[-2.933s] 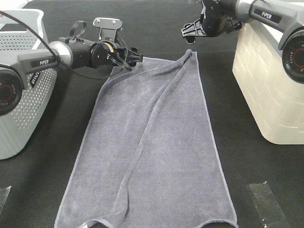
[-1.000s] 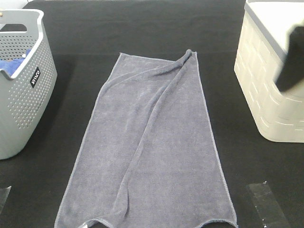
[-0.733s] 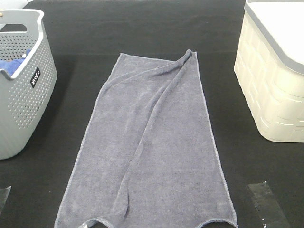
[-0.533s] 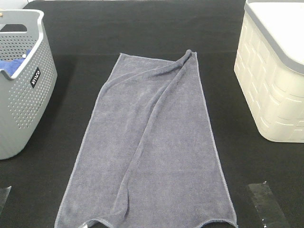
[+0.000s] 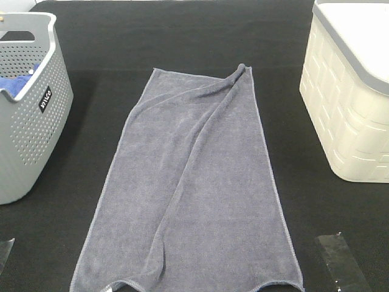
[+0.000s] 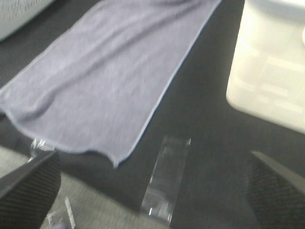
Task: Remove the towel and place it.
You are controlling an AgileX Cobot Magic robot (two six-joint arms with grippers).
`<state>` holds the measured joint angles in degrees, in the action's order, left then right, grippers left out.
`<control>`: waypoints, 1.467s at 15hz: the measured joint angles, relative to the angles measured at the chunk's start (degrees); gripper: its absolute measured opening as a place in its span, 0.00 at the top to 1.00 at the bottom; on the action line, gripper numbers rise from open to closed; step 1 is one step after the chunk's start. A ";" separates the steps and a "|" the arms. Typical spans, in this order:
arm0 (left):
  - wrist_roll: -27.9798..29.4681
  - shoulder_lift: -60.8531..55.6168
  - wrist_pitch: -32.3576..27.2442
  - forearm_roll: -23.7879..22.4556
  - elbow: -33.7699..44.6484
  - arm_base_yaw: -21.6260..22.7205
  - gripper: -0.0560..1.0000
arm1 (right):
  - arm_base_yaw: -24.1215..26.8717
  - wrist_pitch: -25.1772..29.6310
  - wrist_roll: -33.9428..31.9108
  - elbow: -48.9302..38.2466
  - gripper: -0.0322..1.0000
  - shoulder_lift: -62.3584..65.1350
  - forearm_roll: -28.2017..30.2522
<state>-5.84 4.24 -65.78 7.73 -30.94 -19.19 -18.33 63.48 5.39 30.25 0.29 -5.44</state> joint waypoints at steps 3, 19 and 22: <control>-1.72 0.00 4.76 0.46 2.18 0.00 0.28 | 0.00 -2.01 0.29 -1.26 0.03 0.00 0.69; -1.89 -0.06 5.44 0.46 2.23 13.24 0.28 | 13.69 -2.35 0.29 -1.32 0.03 0.00 0.92; -1.89 -0.29 5.44 0.46 2.23 21.20 0.28 | 21.03 -2.41 0.29 -1.32 0.03 0.00 0.92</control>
<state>-7.73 3.95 -60.33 8.19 -28.71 2.01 2.69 61.08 5.67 28.93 0.29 -4.53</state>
